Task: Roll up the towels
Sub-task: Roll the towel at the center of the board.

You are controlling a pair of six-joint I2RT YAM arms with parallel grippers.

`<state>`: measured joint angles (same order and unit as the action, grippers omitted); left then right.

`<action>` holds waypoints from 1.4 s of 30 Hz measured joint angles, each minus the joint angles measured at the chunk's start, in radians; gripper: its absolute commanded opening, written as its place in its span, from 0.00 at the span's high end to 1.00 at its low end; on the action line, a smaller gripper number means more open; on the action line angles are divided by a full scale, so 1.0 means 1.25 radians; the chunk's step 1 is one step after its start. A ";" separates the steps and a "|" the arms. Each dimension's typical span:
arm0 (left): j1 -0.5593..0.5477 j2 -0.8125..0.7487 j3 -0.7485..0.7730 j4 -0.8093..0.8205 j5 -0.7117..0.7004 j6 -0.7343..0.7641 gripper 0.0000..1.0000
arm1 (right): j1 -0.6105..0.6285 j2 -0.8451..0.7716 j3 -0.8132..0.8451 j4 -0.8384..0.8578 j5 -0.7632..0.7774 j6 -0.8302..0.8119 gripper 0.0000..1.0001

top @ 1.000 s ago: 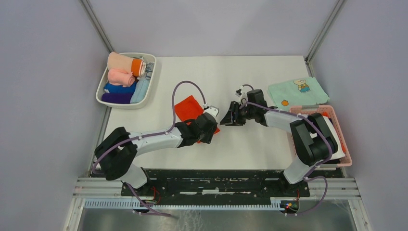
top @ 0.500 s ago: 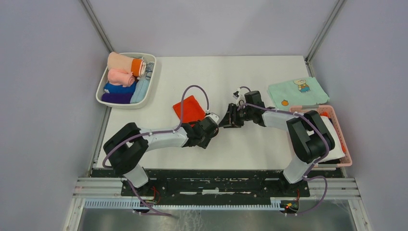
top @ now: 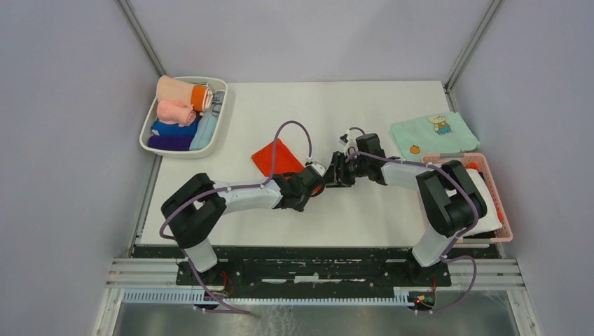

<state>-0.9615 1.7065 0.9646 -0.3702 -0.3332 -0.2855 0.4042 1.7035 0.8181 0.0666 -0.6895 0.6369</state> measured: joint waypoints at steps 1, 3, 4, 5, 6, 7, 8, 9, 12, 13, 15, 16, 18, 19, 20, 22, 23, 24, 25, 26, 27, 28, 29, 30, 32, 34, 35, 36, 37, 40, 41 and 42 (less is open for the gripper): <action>0.000 0.003 0.005 -0.001 0.004 -0.001 0.63 | 0.000 0.000 0.000 -0.006 0.008 -0.002 0.48; 0.000 0.010 0.013 0.000 0.020 -0.004 0.63 | 0.000 -0.001 0.000 -0.024 0.025 -0.005 0.46; 0.000 0.013 0.017 0.001 0.027 -0.007 0.63 | 0.000 -0.002 0.000 -0.033 0.036 -0.006 0.45; 0.002 0.015 0.021 0.002 0.038 -0.010 0.63 | 0.000 -0.003 0.000 -0.042 0.045 -0.005 0.43; 0.005 0.016 0.023 0.005 0.050 -0.018 0.64 | 0.000 -0.006 0.000 -0.052 0.058 -0.005 0.41; 0.009 0.016 0.024 0.007 0.062 -0.026 0.64 | 0.000 -0.009 0.000 -0.060 0.066 -0.003 0.39; 0.016 0.016 0.025 0.012 0.080 -0.038 0.64 | 0.000 -0.015 0.000 -0.073 0.080 -0.002 0.37; 0.025 0.016 0.025 0.018 0.096 -0.049 0.65 | 0.000 -0.019 0.000 -0.082 0.090 -0.001 0.36; 0.064 0.013 0.019 0.050 0.158 -0.085 0.65 | 0.000 -0.024 0.000 -0.099 0.117 0.008 0.33; 0.078 0.010 0.014 0.062 0.178 -0.096 0.65 | 0.000 -0.024 0.000 -0.104 0.123 0.013 0.33; 0.109 0.000 -0.007 0.096 0.227 -0.125 0.65 | 0.002 -0.024 0.000 -0.115 0.135 0.024 0.33; 0.120 -0.005 -0.015 0.106 0.243 -0.135 0.65 | 0.004 -0.023 0.001 -0.121 0.143 0.028 0.33; 0.132 -0.007 -0.022 0.117 0.262 -0.149 0.65 | 0.014 -0.018 0.010 -0.138 0.161 0.040 0.33; 0.134 -0.008 -0.024 0.123 0.270 -0.155 0.65 | 0.020 -0.015 0.016 -0.144 0.169 0.046 0.33; 0.134 -0.008 -0.025 0.128 0.275 -0.157 0.65 | 0.029 -0.011 0.024 -0.154 0.182 0.054 0.33; 0.134 -0.008 -0.030 0.140 0.283 -0.164 0.65 | 0.043 -0.003 0.038 -0.170 0.203 0.071 0.34; 0.134 -0.008 -0.032 0.147 0.288 -0.167 0.65 | 0.050 0.003 0.046 -0.177 0.215 0.083 0.34; 0.134 -0.008 -0.034 0.153 0.291 -0.170 0.65 | 0.055 0.010 0.053 -0.181 0.222 0.091 0.35; 0.134 -0.008 -0.038 0.159 0.293 -0.174 0.65 | 0.060 0.018 0.060 -0.182 0.227 0.104 0.36; 0.134 -0.008 -0.040 0.166 0.296 -0.180 0.65 | 0.064 0.025 0.067 -0.181 0.233 0.121 0.37; 0.134 -0.008 -0.043 0.173 0.298 -0.182 0.65 | 0.068 0.031 0.071 -0.179 0.237 0.135 0.38; 0.134 -0.008 -0.045 0.180 0.302 -0.184 0.65 | 0.069 0.034 0.074 -0.177 0.242 0.146 0.38; 0.134 -0.008 -0.046 0.183 0.303 -0.184 0.65 | 0.071 0.037 0.074 -0.172 0.248 0.163 0.39; 0.134 -0.008 -0.048 0.188 0.307 -0.185 0.65 | 0.072 0.038 0.074 -0.168 0.251 0.174 0.39; 0.134 -0.008 -0.051 0.197 0.312 -0.190 0.65 | 0.075 0.044 0.076 -0.159 0.261 0.198 0.41; 0.134 -0.008 -0.053 0.203 0.315 -0.191 0.65 | 0.078 0.053 0.085 -0.150 0.270 0.215 0.43; 0.134 -0.008 -0.054 0.205 0.316 -0.191 0.65 | 0.079 0.060 0.090 -0.144 0.275 0.225 0.45; 0.134 -0.008 -0.055 0.207 0.317 -0.191 0.65 | 0.080 0.065 0.094 -0.138 0.279 0.232 0.48; 0.134 -0.008 -0.056 0.210 0.317 -0.191 0.65 | 0.080 0.070 0.097 -0.134 0.285 0.239 0.50; 0.134 -0.008 -0.061 0.221 0.317 -0.191 0.64 | 0.081 0.080 0.101 -0.124 0.298 0.253 0.60; 0.134 -0.008 -0.062 0.222 0.317 -0.191 0.64 | 0.082 0.080 0.101 -0.125 0.304 0.256 0.65; 0.134 -0.009 -0.064 0.227 0.317 -0.191 0.62 | 0.082 0.081 0.101 -0.126 0.308 0.258 0.69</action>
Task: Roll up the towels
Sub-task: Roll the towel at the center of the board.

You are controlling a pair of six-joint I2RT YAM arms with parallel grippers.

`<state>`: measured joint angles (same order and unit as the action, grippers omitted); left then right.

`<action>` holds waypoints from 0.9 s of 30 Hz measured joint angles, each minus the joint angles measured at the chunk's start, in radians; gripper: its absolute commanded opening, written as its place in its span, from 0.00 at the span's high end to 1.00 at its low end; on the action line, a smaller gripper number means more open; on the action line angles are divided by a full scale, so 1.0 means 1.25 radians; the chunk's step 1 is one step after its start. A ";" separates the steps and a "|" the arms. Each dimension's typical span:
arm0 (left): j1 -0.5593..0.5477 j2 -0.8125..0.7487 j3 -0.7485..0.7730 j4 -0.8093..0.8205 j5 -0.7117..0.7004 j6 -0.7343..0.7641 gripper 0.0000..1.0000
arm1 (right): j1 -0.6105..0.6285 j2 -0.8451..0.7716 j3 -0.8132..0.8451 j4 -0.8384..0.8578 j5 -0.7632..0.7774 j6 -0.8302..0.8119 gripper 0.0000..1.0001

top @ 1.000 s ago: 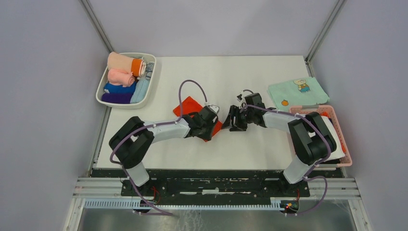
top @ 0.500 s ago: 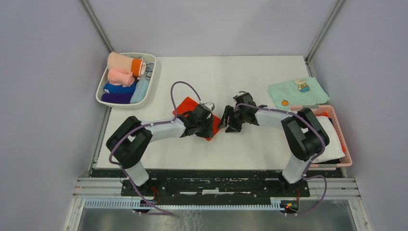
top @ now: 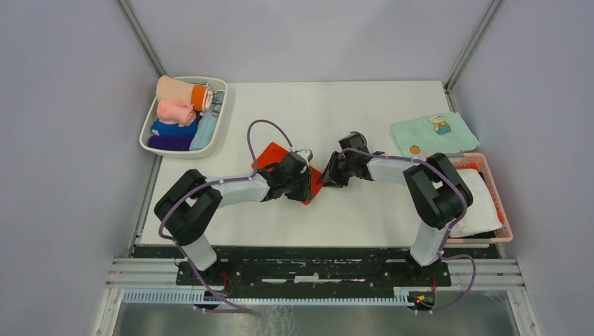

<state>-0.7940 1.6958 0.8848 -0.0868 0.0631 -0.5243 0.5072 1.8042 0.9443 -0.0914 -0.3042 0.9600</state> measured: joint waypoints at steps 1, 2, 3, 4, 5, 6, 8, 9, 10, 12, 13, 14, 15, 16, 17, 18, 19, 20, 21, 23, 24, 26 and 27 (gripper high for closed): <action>0.000 -0.002 -0.002 0.003 0.000 0.000 0.61 | 0.000 0.000 0.000 -0.003 0.006 0.001 0.72; 0.000 -0.004 -0.005 0.006 -0.001 0.000 0.59 | 0.000 0.000 0.000 -0.010 0.014 0.002 0.75; -0.002 -0.006 -0.008 0.009 -0.003 0.000 0.58 | 0.001 0.000 0.001 -0.018 0.018 0.004 0.79; -0.004 -0.009 -0.009 0.009 -0.006 0.000 0.56 | 0.001 0.000 0.002 -0.023 0.020 0.004 0.81; -0.008 -0.013 -0.011 0.008 -0.011 0.000 0.54 | 0.001 0.000 0.004 -0.031 0.023 0.005 0.82; -0.013 -0.016 -0.011 0.006 -0.018 0.001 0.53 | 0.001 0.000 0.006 -0.040 0.024 0.007 0.83; -0.032 -0.023 -0.011 -0.002 -0.049 0.002 0.50 | 0.002 0.000 0.017 -0.061 0.023 0.010 0.86; -0.045 -0.028 -0.011 -0.010 -0.067 0.004 0.49 | 0.003 0.000 0.026 -0.075 0.023 0.011 0.86; -0.059 -0.032 -0.010 -0.017 -0.090 0.011 0.47 | 0.004 0.000 0.034 -0.088 0.023 0.012 0.86; -0.087 -0.038 -0.006 -0.032 -0.137 0.021 0.47 | 0.007 0.000 0.048 -0.107 0.022 0.015 0.86; -0.107 -0.039 -0.002 -0.041 -0.176 0.035 0.46 | 0.008 0.000 0.055 -0.117 0.022 0.017 0.87; -0.125 -0.039 0.003 -0.048 -0.206 0.047 0.46 | 0.008 0.000 0.061 -0.127 0.021 0.019 0.87; -0.143 -0.039 0.008 -0.055 -0.242 0.060 0.46 | 0.008 0.000 0.068 -0.139 0.020 0.023 0.87; -0.161 -0.039 0.015 -0.064 -0.280 0.075 0.46 | 0.008 0.000 0.077 -0.150 0.017 0.026 0.87; -0.176 -0.039 0.020 -0.069 -0.310 0.086 0.46 | 0.008 0.001 0.085 -0.161 0.014 0.029 0.88; -0.194 -0.039 0.029 -0.076 -0.344 0.100 0.46 | 0.008 0.002 0.095 -0.172 0.011 0.033 0.88; -0.209 -0.037 0.038 -0.079 -0.375 0.116 0.46 | 0.008 0.003 0.102 -0.180 0.009 0.035 0.88; -0.224 -0.033 0.048 -0.079 -0.408 0.130 0.46 | 0.008 0.004 0.108 -0.187 0.007 0.038 0.88; -0.236 -0.027 0.057 -0.079 -0.435 0.143 0.46 | 0.008 0.005 0.113 -0.193 0.005 0.040 0.88; -0.255 -0.011 0.073 -0.077 -0.482 0.166 0.47 | 0.008 0.006 0.121 -0.203 0.001 0.042 0.88; -0.264 0.002 0.082 -0.075 -0.508 0.182 0.48 | 0.008 0.006 0.125 -0.212 -0.002 0.045 0.88; -0.273 0.024 0.093 -0.073 -0.538 0.201 0.49 | 0.008 0.006 0.126 -0.216 -0.005 0.046 0.88; -0.276 0.039 0.099 -0.072 -0.555 0.211 0.50 | 0.008 0.006 0.127 -0.218 -0.006 0.046 0.88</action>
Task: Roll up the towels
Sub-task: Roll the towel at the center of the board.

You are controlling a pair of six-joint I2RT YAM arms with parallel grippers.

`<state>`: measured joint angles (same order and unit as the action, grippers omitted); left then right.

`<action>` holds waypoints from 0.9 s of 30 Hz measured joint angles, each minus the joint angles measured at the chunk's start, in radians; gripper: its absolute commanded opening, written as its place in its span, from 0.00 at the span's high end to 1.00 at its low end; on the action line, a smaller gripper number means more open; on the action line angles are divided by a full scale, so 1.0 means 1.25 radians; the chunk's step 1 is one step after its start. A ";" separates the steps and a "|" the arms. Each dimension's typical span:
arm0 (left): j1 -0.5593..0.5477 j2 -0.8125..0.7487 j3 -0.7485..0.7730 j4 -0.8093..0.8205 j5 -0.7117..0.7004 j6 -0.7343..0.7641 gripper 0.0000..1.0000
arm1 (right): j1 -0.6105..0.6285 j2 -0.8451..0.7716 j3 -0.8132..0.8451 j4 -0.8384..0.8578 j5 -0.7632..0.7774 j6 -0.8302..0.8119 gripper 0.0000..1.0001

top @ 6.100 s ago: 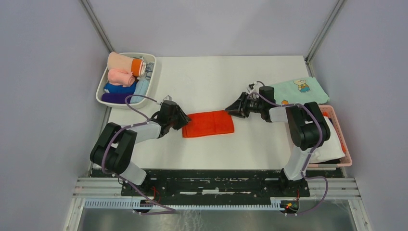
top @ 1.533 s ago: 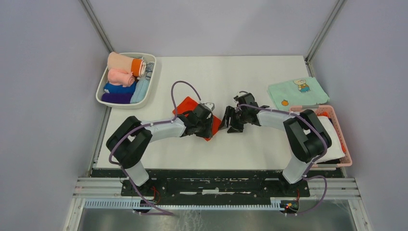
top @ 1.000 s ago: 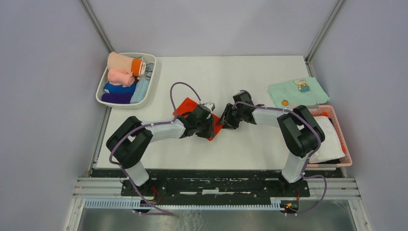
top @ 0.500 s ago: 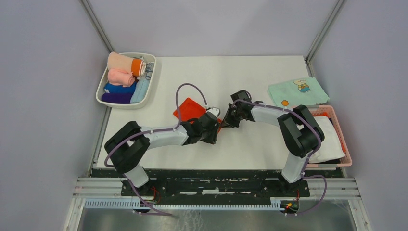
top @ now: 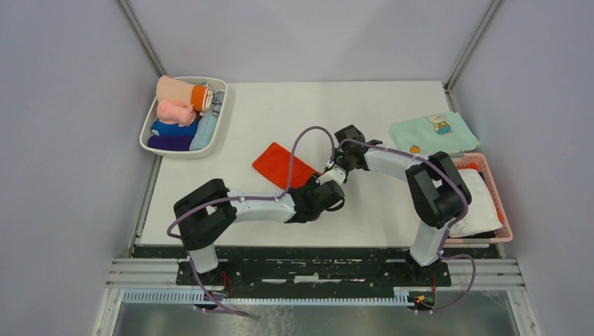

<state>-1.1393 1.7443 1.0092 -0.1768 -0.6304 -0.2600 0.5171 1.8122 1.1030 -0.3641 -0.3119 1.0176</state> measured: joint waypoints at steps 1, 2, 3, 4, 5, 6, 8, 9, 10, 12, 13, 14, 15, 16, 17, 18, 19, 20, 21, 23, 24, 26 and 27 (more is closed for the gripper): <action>-0.002 0.014 0.005 0.000 -0.015 0.009 0.51 | 0.000 0.000 0.000 -0.002 -0.002 0.000 0.88; -0.002 0.025 0.009 0.001 -0.024 0.014 0.53 | 0.000 0.000 0.000 -0.004 -0.002 0.001 0.88; -0.002 0.035 0.012 0.002 -0.032 0.019 0.55 | 0.000 0.000 0.000 -0.005 -0.002 0.002 0.88; -0.002 0.046 0.015 0.002 -0.043 0.022 0.57 | 0.000 0.000 0.000 -0.008 -0.003 0.003 0.87; -0.002 0.057 0.019 0.002 -0.051 0.029 0.59 | 0.000 0.000 0.000 -0.009 -0.003 0.003 0.87; -0.002 0.067 0.023 0.003 -0.060 0.034 0.64 | 0.000 0.000 0.000 -0.009 -0.003 0.004 0.87; -0.002 0.078 0.026 0.003 -0.065 0.038 0.74 | 0.000 0.000 0.000 -0.009 -0.004 0.005 0.86; -0.002 0.082 0.026 0.002 -0.067 0.040 0.79 | 0.000 0.000 0.000 -0.009 -0.005 0.006 0.85; -0.002 0.085 0.026 0.000 -0.068 0.043 0.83 | 0.000 0.000 0.000 -0.009 -0.005 0.006 0.84; -0.002 0.085 0.026 -0.001 -0.068 0.044 0.90 | 0.000 0.000 0.000 -0.008 -0.005 0.006 0.82; -0.002 0.085 0.026 -0.001 -0.068 0.044 0.94 | 0.000 0.000 0.000 -0.006 -0.005 0.006 0.80; -0.002 0.085 0.026 -0.001 -0.067 0.044 0.97 | 0.000 0.000 -0.001 -0.001 -0.005 0.006 0.78; -0.002 0.085 0.026 -0.001 -0.065 0.044 0.97 | 0.000 0.000 -0.003 0.006 -0.006 0.005 0.76; -0.001 0.085 0.026 -0.001 -0.060 0.044 0.97 | 0.000 -0.001 -0.004 0.010 -0.007 0.005 0.73; -0.001 0.085 0.026 0.000 -0.056 0.043 0.97 | 0.000 -0.001 -0.006 0.014 -0.008 0.002 0.70; 0.002 0.085 0.026 0.000 -0.049 0.043 0.97 | -0.001 -0.003 -0.009 0.019 -0.010 -0.001 0.68; 0.008 0.083 0.025 0.002 -0.032 0.042 0.97 | -0.003 -0.007 -0.014 0.026 -0.014 -0.005 0.65; 0.013 0.081 0.023 0.003 -0.015 0.042 0.97 | -0.006 -0.014 -0.020 0.031 -0.018 -0.011 0.63; 0.022 0.075 0.017 0.010 0.014 0.036 0.97 | -0.011 -0.023 -0.025 0.037 -0.021 -0.017 0.61; 0.053 0.052 -0.004 0.028 0.090 0.016 0.97 | -0.023 -0.041 -0.037 0.056 -0.026 -0.027 0.55; 0.072 0.037 -0.016 0.043 0.131 0.002 0.97 | -0.033 -0.049 -0.044 0.074 -0.030 -0.034 0.52; 0.118 0.005 -0.040 0.070 0.213 -0.030 0.97 | -0.055 -0.069 -0.067 0.106 -0.047 -0.041 0.48; 0.149 -0.009 -0.056 0.087 0.263 -0.047 0.97 | -0.063 -0.080 -0.079 0.118 -0.055 -0.044 0.46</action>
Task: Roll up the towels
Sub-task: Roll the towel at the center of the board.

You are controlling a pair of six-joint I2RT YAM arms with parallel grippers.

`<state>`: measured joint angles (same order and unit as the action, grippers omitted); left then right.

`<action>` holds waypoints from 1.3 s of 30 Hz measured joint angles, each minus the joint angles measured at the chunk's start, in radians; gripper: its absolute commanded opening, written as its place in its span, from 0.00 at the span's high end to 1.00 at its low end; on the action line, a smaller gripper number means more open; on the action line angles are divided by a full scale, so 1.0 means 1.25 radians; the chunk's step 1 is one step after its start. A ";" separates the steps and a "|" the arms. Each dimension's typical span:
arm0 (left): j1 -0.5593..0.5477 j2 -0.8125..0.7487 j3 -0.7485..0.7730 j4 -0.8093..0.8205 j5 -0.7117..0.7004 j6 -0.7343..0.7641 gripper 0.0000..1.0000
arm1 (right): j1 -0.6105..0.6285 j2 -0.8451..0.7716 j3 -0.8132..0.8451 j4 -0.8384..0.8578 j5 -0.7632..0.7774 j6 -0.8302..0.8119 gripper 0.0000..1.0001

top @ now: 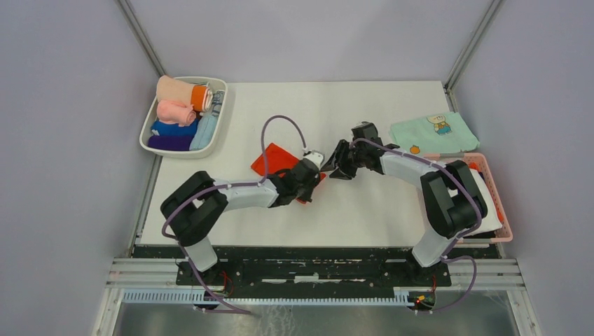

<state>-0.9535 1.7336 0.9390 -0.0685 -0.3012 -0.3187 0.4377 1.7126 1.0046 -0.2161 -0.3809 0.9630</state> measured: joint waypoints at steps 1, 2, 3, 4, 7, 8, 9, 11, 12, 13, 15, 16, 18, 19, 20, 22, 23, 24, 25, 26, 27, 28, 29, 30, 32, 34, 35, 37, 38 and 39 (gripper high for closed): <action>0.029 -0.008 -0.014 0.014 0.043 -0.019 0.97 | -0.009 -0.010 -0.015 0.018 -0.010 -0.003 0.44; 0.058 -0.012 -0.028 0.030 0.085 -0.038 0.97 | -0.019 -0.020 -0.031 0.038 -0.020 -0.007 0.43; 0.087 -0.013 -0.042 0.049 0.131 -0.061 0.97 | -0.025 -0.024 -0.043 0.057 -0.027 -0.009 0.41; 0.114 -0.013 -0.053 0.072 0.174 -0.085 0.97 | -0.028 -0.027 -0.055 0.076 -0.035 -0.012 0.40; 0.180 -0.014 -0.083 0.133 0.293 -0.152 0.97 | -0.029 -0.026 -0.096 0.141 -0.067 -0.013 0.40; 0.198 -0.013 -0.094 0.152 0.329 -0.175 0.97 | -0.029 -0.025 -0.108 0.162 -0.078 -0.012 0.40; 0.217 -0.010 -0.106 0.174 0.363 -0.201 0.97 | -0.029 -0.020 -0.121 0.193 -0.093 -0.008 0.41; 0.249 0.000 -0.126 0.222 0.434 -0.249 0.97 | -0.029 -0.004 -0.137 0.245 -0.116 0.002 0.42; 0.265 0.006 -0.137 0.249 0.462 -0.276 0.97 | -0.029 0.011 -0.146 0.286 -0.129 0.009 0.42; 0.276 0.012 -0.146 0.269 0.486 -0.295 0.97 | -0.029 0.026 -0.153 0.317 -0.136 0.016 0.43; 0.301 0.027 -0.165 0.317 0.538 -0.343 0.97 | -0.029 0.053 -0.163 0.365 -0.149 0.024 0.43; 0.310 0.033 -0.171 0.336 0.560 -0.363 0.97 | -0.029 0.067 -0.166 0.384 -0.153 0.029 0.44; 0.322 0.045 -0.175 0.356 0.585 -0.392 0.97 | -0.029 0.091 -0.167 0.418 -0.160 0.036 0.44; 0.324 0.053 -0.175 0.366 0.601 -0.407 0.97 | -0.029 0.103 -0.167 0.436 -0.163 0.039 0.44; 0.328 0.059 -0.175 0.374 0.609 -0.416 0.97 | -0.029 0.114 -0.167 0.453 -0.165 0.044 0.44; 0.334 0.072 -0.175 0.391 0.631 -0.436 0.97 | -0.029 0.133 -0.167 0.485 -0.170 0.051 0.44; 0.337 0.079 -0.175 0.398 0.643 -0.448 0.97 | -0.029 0.141 -0.167 0.499 -0.173 0.056 0.44; 0.339 0.085 -0.175 0.403 0.651 -0.456 0.97 | -0.029 0.150 -0.167 0.519 -0.178 0.062 0.44; 0.341 0.089 -0.174 0.407 0.658 -0.463 0.97 | -0.029 0.157 -0.167 0.536 -0.181 0.069 0.45; 0.343 0.092 -0.173 0.410 0.667 -0.468 0.97 | -0.029 0.163 -0.167 0.547 -0.183 0.072 0.45; 0.344 0.096 -0.172 0.411 0.670 -0.475 0.97 | -0.029 0.169 -0.167 0.558 -0.184 0.076 0.46; 0.345 0.098 -0.172 0.413 0.676 -0.480 0.97 | -0.029 0.175 -0.167 0.571 -0.184 0.079 0.48; 0.346 0.098 -0.172 0.413 0.680 -0.485 0.97 | -0.029 0.182 -0.167 0.580 -0.186 0.080 0.49; 0.348 0.100 -0.172 0.413 0.683 -0.489 0.97 | -0.029 0.187 -0.167 0.588 -0.188 0.082 0.51; 0.351 0.104 -0.172 0.417 0.688 -0.498 0.97 | -0.029 0.195 -0.166 0.595 -0.190 0.085 0.53; 0.355 0.110 -0.172 0.421 0.692 -0.507 0.97 | -0.029 0.201 -0.164 0.598 -0.192 0.085 0.54; 0.356 0.111 -0.172 0.425 0.696 -0.512 0.97 | -0.029 0.202 -0.162 0.596 -0.192 0.085 0.54; 0.357 0.114 -0.172 0.427 0.703 -0.521 0.97 | -0.029 0.202 -0.156 0.583 -0.189 0.082 0.57; 0.358 0.115 -0.172 0.429 0.705 -0.527 0.97 | -0.029 0.202 -0.151 0.574 -0.188 0.080 0.58; 0.358 0.117 -0.172 0.432 0.707 -0.531 0.97 | -0.029 0.202 -0.146 0.564 -0.185 0.076 0.59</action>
<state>-0.5056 1.8805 0.7246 0.4709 0.5831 -0.9821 0.4011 1.9652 0.8215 0.4885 -0.6121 1.0580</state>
